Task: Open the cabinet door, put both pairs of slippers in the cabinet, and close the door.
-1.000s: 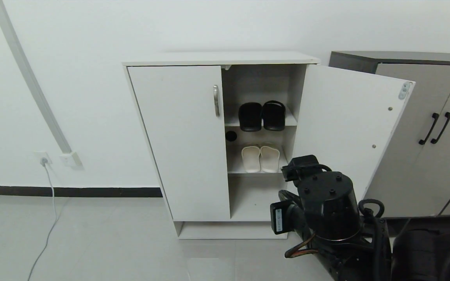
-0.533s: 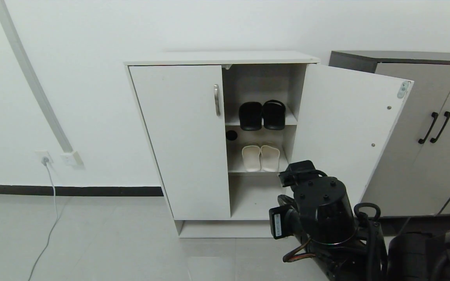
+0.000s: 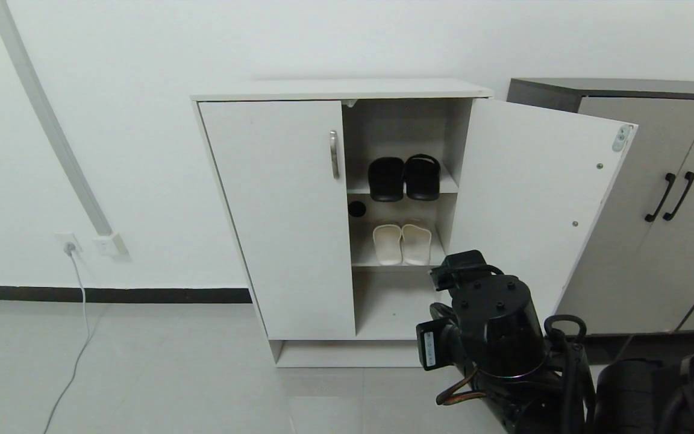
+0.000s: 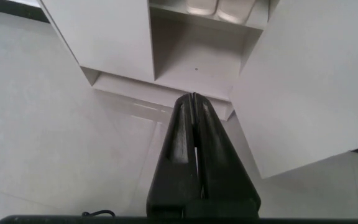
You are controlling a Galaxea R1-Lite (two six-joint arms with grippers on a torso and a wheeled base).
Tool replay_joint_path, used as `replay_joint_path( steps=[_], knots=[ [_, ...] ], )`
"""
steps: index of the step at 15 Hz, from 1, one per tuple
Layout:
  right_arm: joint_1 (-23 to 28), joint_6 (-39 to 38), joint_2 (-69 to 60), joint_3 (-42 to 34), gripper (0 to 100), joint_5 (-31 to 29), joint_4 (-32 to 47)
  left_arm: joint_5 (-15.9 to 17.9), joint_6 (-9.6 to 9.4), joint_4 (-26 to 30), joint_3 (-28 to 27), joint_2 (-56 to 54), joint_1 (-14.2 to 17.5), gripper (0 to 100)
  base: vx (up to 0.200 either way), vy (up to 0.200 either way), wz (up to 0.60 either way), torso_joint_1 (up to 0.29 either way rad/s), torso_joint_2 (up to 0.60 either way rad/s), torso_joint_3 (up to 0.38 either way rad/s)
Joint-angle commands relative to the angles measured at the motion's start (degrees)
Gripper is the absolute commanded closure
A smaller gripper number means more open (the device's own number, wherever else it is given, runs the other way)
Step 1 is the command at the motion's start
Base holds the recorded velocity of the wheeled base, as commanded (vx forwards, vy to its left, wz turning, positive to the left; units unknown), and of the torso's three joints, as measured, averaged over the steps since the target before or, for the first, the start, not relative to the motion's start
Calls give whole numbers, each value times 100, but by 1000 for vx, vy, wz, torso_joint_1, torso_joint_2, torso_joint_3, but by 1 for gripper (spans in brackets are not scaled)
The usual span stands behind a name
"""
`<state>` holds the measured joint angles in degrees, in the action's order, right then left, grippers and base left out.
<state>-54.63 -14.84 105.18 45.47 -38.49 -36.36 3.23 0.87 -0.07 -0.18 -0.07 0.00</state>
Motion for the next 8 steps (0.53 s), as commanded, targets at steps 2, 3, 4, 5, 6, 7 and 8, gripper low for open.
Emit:
replay_joint_path(
  steps=[2,3,4,5,6,7,8],
  knots=[
    [-4,-2,20,-21,100,-1,-2,2,1,-1,1,7,0,100,0,0,0,0,0,0],
    [-4,7,29,-21,100,-1,7,2,1,-1,1,7,0,100,0,0,0,0,0,0],
    [-4,7,46,-21,100,-1,7,2,1,-1,1,7,0,100,0,0,0,7,-124,-203],
    [-4,7,55,-21,100,-1,7,2,1,-1,1,7,0,100,0,0,0,27,-242,-286],
    [-4,7,64,-21,100,-1,-2,2,1,-1,1,7,0,100,0,0,0,46,-422,-330],
    [-4,7,64,-21,100,-1,7,2,1,-1,1,7,0,100,0,0,0,41,-447,-349],
    [-4,7,73,-21,100,-1,-2,2,1,-1,1,7,0,100,0,0,0,36,-437,-354]
  ],
)
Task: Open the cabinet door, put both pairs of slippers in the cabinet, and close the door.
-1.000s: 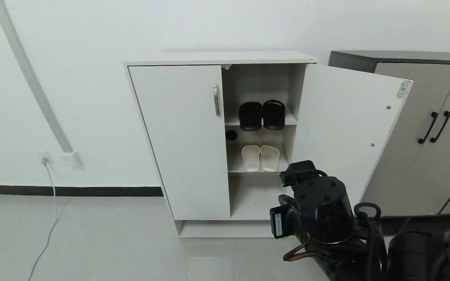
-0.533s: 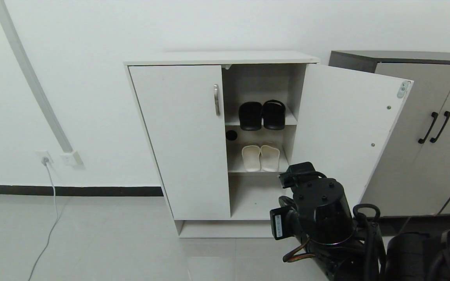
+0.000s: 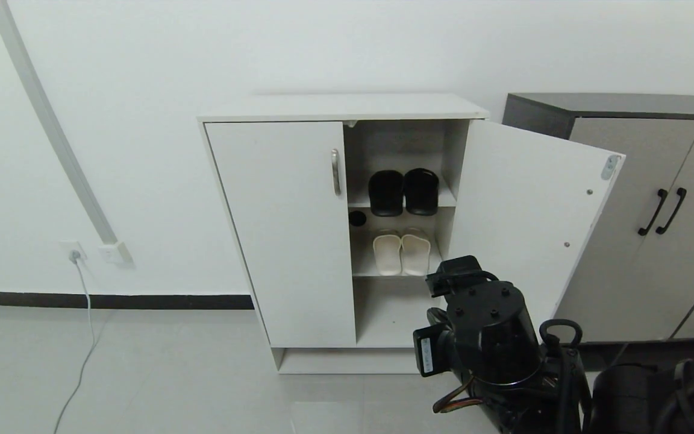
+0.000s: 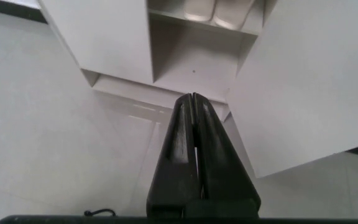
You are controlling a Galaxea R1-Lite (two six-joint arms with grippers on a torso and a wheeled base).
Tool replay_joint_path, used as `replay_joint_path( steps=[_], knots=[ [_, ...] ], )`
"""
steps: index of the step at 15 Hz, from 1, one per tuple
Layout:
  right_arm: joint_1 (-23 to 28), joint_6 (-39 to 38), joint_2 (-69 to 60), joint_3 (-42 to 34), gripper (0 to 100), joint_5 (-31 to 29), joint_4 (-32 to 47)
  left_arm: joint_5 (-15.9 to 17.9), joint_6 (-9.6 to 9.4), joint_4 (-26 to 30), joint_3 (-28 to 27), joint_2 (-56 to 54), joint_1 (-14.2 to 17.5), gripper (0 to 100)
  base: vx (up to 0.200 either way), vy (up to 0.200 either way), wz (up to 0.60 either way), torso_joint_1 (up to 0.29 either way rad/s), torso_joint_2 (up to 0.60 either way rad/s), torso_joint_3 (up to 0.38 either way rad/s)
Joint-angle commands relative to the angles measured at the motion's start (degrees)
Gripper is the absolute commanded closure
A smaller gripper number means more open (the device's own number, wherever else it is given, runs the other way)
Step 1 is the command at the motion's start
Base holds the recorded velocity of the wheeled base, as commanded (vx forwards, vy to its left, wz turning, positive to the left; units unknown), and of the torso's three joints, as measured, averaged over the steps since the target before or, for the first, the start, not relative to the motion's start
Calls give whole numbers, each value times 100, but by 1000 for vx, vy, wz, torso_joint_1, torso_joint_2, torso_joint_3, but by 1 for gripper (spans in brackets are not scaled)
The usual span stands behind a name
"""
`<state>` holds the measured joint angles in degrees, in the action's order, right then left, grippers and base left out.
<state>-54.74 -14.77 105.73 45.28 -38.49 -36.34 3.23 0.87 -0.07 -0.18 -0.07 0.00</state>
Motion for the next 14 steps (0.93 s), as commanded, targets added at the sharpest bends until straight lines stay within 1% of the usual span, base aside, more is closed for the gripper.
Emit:
replay_joint_path(
  steps=[1,8,14],
  knots=[
    [7,1,27,-1,100,-1,-5,2,1,-1,1,7,0,100,0,0,0,80,-432,-339],
    [7,1,35,-1,100,-10,-5,2,1,-1,1,7,0,100,0,0,0,133,-461,-341],
    [16,1,35,-1,100,-10,4,2,1,-1,1,7,0,100,0,0,0,173,-485,-316]
  ],
)
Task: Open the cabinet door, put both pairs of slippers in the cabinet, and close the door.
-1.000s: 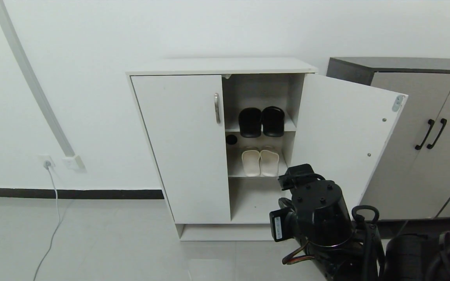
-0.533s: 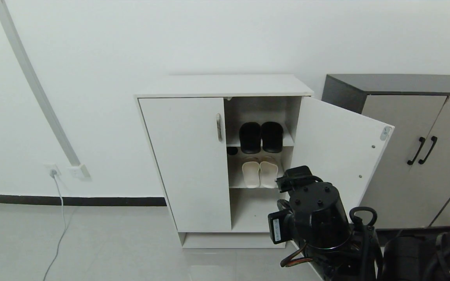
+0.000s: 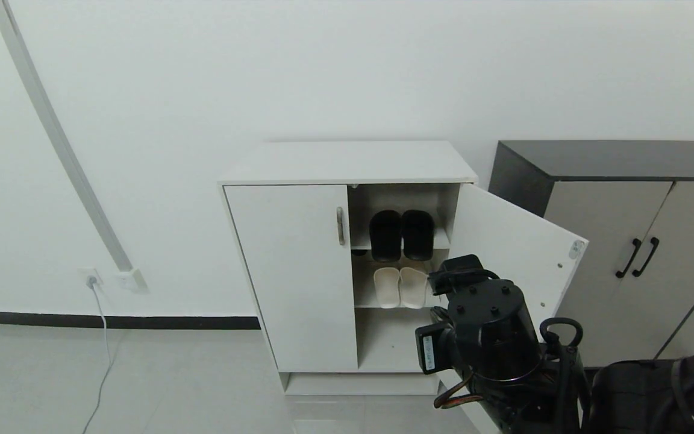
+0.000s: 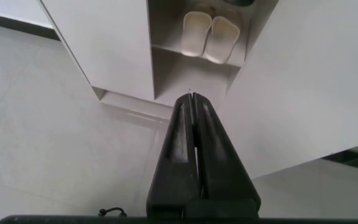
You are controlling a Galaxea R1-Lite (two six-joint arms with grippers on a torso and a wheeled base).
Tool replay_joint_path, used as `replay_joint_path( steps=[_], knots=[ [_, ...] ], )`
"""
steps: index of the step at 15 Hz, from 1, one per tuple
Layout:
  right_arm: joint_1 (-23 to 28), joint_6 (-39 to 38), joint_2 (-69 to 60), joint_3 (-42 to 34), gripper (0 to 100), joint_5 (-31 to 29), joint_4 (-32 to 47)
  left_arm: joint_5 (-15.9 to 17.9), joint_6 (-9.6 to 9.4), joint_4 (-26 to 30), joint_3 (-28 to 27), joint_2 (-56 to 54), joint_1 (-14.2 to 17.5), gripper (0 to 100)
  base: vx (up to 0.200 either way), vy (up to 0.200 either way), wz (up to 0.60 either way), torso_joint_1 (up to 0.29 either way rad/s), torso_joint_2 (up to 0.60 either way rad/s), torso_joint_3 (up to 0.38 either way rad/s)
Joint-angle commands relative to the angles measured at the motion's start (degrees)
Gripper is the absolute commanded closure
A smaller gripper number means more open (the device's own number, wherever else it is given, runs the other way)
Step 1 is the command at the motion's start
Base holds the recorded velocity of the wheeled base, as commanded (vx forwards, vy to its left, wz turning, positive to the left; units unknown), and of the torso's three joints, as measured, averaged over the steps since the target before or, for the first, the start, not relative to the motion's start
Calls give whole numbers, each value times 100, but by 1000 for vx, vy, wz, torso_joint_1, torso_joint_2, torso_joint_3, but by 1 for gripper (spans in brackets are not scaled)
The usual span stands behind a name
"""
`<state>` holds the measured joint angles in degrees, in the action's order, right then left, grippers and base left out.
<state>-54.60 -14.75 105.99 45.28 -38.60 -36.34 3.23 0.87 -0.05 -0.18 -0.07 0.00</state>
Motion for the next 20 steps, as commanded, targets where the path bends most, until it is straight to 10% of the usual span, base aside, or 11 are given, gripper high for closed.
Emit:
replay_joint_path(
  steps=[1,20],
  knots=[
    [-7,7,10,-1,100,1,-5,2,1,-4,1,7,0,100,0,0,0,198,-510,-320],
    [11,25,-52,-36,100,-16,-5,2,1,-4,1,7,0,100,0,0,0,220,-508,-290]
  ],
)
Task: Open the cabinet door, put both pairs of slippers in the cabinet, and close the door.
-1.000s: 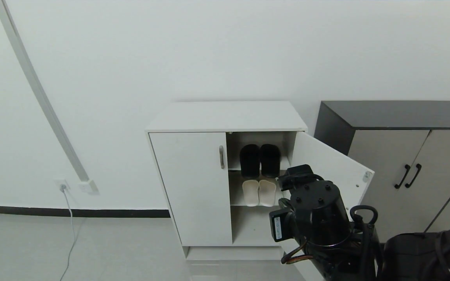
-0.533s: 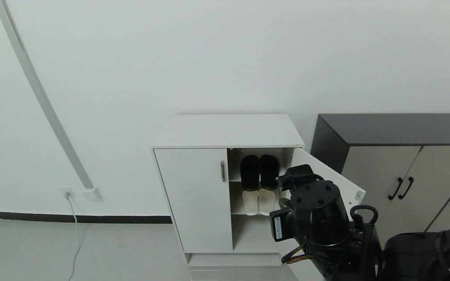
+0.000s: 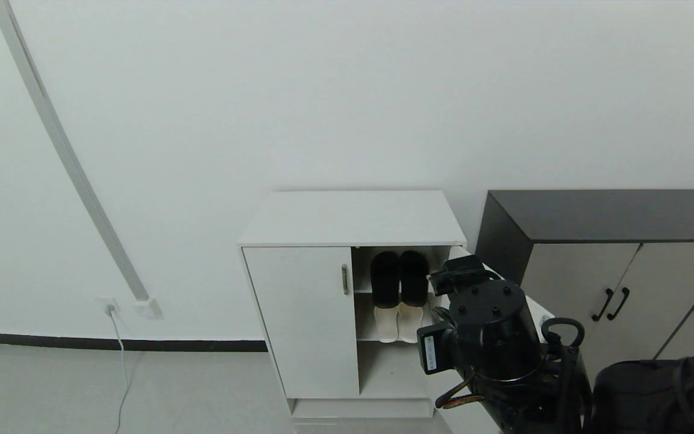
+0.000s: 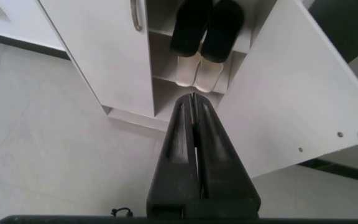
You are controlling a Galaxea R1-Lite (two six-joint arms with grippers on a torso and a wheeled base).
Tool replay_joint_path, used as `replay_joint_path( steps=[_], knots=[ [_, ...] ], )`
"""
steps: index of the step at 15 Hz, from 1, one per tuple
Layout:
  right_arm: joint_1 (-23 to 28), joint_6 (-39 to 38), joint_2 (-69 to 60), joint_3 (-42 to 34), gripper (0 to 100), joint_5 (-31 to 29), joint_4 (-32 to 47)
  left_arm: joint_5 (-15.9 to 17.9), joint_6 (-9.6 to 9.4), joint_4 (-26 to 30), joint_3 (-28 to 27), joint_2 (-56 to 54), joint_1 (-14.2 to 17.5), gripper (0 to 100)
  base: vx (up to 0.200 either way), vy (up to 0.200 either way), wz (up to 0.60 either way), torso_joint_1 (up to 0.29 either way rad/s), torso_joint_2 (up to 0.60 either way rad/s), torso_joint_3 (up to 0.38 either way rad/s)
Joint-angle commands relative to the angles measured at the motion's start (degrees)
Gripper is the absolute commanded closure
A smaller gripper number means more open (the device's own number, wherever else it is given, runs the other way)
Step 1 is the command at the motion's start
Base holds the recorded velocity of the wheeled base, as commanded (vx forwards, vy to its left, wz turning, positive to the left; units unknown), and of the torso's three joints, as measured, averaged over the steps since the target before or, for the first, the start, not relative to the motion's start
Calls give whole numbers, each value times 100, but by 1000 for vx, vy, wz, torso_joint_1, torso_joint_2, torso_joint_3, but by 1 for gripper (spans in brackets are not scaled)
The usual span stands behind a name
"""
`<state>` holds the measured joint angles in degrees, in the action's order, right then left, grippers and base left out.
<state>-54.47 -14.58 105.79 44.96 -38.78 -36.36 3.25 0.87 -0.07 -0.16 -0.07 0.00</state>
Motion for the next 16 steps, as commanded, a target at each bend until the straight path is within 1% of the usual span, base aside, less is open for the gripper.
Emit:
replay_joint_path(
  steps=[1,6,10,16],
  knots=[
    [-2,17,-50,-13,100,2,-2,0,1,-1,-2,7,0,100,0,0,0,163,-369,-193],
    [50,17,-76,-5,100,2,-2,0,1,-1,-2,7,0,100,0,0,0,159,-348,-181],
    [50,61,-76,-22,100,2,-2,0,1,-1,-2,7,0,100,0,0,0,12,-20,-9],
    [68,104,-67,-31,100,2,-2,0,1,-1,-2,7,0,100,0,0,-600,7,-1,-1]
  ],
)
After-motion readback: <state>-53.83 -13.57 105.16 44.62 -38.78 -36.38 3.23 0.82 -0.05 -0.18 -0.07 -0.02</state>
